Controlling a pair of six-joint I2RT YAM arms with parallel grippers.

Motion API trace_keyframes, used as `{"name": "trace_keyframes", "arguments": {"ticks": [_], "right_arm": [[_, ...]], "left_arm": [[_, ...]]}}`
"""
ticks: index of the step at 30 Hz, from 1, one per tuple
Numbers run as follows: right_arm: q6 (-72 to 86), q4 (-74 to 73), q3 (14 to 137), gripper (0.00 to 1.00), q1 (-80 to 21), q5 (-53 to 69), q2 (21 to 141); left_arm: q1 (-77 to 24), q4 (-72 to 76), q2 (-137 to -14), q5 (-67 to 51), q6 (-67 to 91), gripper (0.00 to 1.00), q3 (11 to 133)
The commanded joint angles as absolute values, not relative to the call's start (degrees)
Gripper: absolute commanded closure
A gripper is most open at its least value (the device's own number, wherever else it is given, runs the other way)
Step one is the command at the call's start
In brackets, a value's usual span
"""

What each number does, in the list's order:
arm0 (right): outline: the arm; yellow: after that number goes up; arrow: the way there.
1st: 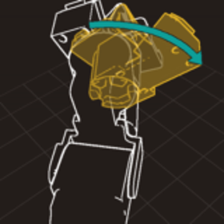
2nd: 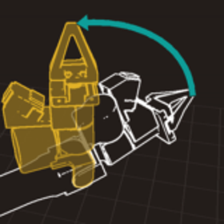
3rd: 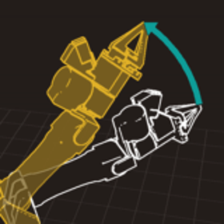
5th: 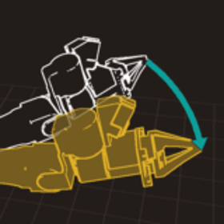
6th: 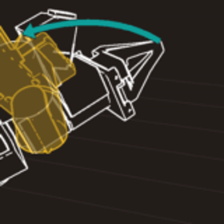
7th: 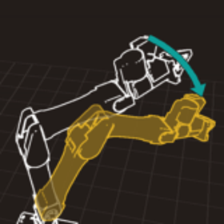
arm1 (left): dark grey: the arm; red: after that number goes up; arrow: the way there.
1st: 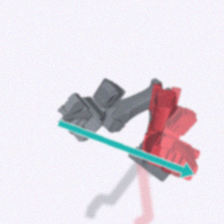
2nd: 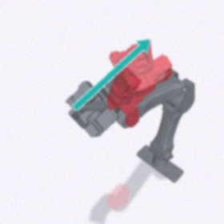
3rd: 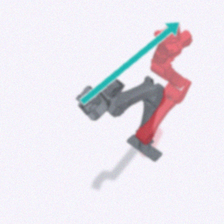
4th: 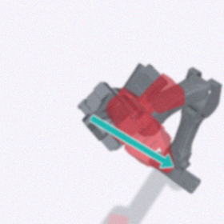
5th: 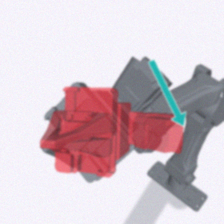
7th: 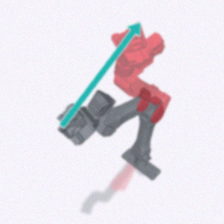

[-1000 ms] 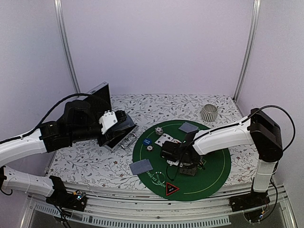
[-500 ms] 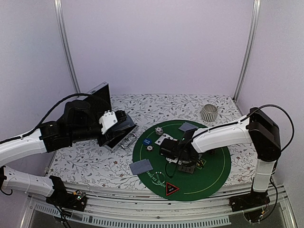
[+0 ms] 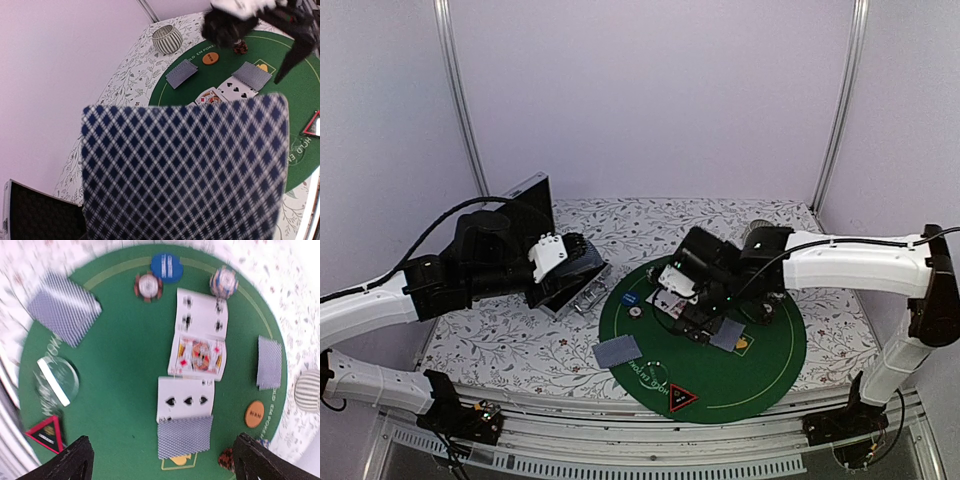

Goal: Distribute texas hold em gaming equipment
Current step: Flop the poker card in the community card area, then pick up the poker card from the face-down deck piles.

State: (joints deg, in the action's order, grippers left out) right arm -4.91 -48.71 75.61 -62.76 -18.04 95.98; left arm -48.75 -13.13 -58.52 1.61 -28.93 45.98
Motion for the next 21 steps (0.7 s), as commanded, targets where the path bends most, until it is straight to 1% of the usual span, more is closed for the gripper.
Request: {"name": "trace_keyframes", "arguments": {"ticks": [1, 3, 5, 6, 9, 15, 21], "right_arm": [[-0.6, -35.4, 80.3, 0.01, -57.5, -1.3, 87.2], [3.5, -27.6, 80.1, 0.01, -54.7, 10.8, 85.1], [9.3, -18.6, 79.3, 0.01, -52.9, 18.7, 84.1], [12.8, -13.4, 79.1, 0.01, -52.3, 20.5, 84.5], [18.0, -6.8, 80.6, 0.01, -52.2, 24.0, 88.0], [20.7, -8.0, 88.9, 0.01, -52.6, 27.8, 98.6], [18.9, -10.0, 95.0, 0.01, -54.8, 30.9, 105.5]], "left_arm": [[-49.1, -12.3, -58.8, 0.4, -29.6, 0.58, 45.5], [-49.1, -12.3, -59.0, 0.4, -29.8, 0.58, 45.5], [-49.1, -12.3, -59.3, 0.5, -29.9, 0.58, 45.4], [-49.1, -12.2, -59.4, 0.7, -30.0, 0.58, 45.5], [-49.1, -12.3, -59.7, 0.9, -30.0, 0.58, 45.5], [-49.1, -12.2, -59.5, 0.8, -30.0, 0.58, 45.4], [-49.1, -12.2, -59.5, 0.6, -30.0, 0.58, 45.4]]}}
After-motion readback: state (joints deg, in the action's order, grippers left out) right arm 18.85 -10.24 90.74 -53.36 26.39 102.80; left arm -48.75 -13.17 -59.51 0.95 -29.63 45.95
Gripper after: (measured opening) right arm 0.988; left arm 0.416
